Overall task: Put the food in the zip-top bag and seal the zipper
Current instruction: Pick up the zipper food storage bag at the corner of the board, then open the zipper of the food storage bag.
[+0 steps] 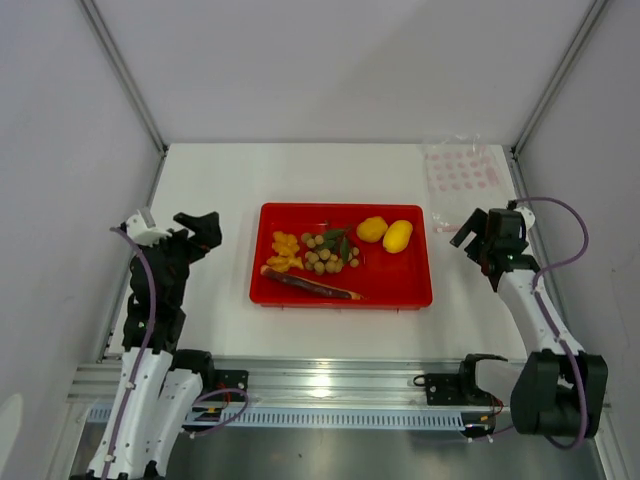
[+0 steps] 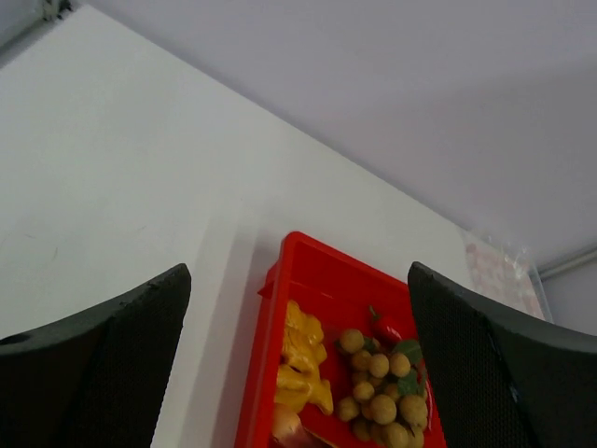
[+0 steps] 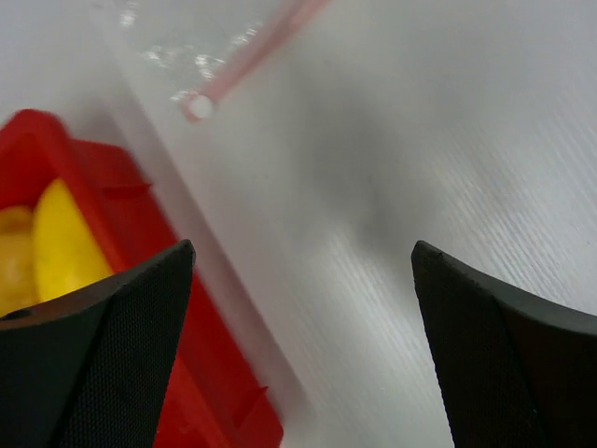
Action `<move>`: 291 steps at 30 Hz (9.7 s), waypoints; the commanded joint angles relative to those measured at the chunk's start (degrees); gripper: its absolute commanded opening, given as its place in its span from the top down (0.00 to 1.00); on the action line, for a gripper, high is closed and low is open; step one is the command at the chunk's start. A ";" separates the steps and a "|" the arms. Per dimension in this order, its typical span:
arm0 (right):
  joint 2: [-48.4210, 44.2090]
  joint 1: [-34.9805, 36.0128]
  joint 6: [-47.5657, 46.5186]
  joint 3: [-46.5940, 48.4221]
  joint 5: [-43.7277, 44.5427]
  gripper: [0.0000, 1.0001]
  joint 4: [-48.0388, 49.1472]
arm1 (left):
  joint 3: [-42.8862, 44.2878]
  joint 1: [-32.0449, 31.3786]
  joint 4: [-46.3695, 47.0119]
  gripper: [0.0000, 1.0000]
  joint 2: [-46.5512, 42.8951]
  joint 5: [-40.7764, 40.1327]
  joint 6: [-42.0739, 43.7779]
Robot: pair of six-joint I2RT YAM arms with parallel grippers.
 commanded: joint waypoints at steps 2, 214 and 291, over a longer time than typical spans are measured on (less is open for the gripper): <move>7.30 -8.16 1.56 3.75 -7.01 0.01 -1.18 | 5.08 0.45 -7.72 0.00 4.54 13.27 -2.30; 43.45 58.08 31.19 62.37 -13.00 0.97 -1.51 | 20.72 -33.38 -28.90 0.77 15.19 -5.13 10.18; 43.10 64.67 20.28 69.67 6.24 1.00 -21.73 | 30.66 -33.91 -33.20 0.76 17.74 -7.59 15.02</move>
